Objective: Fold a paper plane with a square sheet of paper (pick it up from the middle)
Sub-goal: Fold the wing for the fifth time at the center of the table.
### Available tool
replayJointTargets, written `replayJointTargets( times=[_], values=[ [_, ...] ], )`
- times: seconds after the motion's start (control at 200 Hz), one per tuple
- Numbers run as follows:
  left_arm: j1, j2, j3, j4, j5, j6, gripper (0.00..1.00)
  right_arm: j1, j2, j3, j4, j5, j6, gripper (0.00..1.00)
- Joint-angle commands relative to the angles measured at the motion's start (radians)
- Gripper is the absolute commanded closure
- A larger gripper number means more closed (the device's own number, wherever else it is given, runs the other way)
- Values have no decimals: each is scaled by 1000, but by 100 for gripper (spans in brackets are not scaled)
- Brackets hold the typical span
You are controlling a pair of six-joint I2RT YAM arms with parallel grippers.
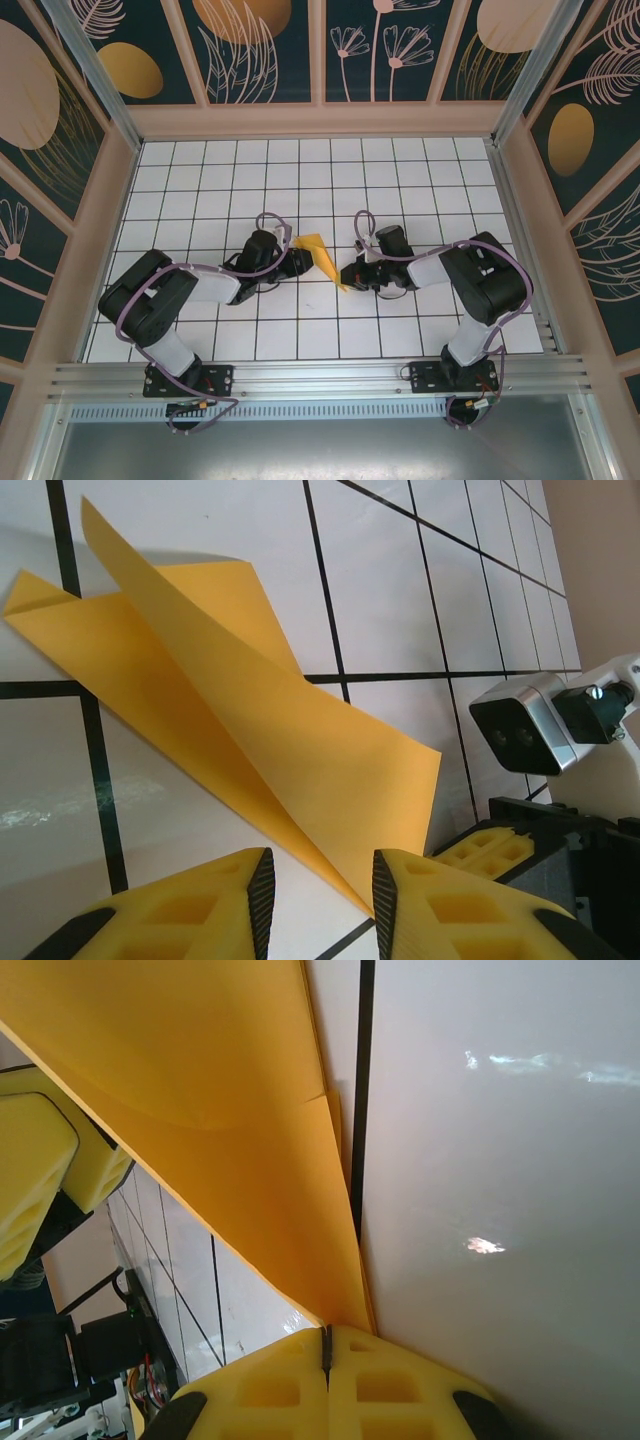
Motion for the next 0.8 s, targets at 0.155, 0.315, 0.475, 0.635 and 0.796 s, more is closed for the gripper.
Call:
replayJointTargets(
  times=[0.155,0.315,0.475,0.635,0.796],
  values=[
    [-10,-5,-17,78,-7,-20,66,-7,40,-8,-43,-2,12,100],
    [-18,8,-11,87,-1,-24,69,-12,50,-9,-28,-12,18,100],
    [-20,19,-4,92,3,-21,71,-18,52,-14,-14,-22,26,100],
    [-22,31,16,112,28,-12,72,-19,54,-15,-15,-30,28,100],
    [-23,35,22,157,63,-12,74,-21,57,-11,-23,-33,25,100]
  ],
)
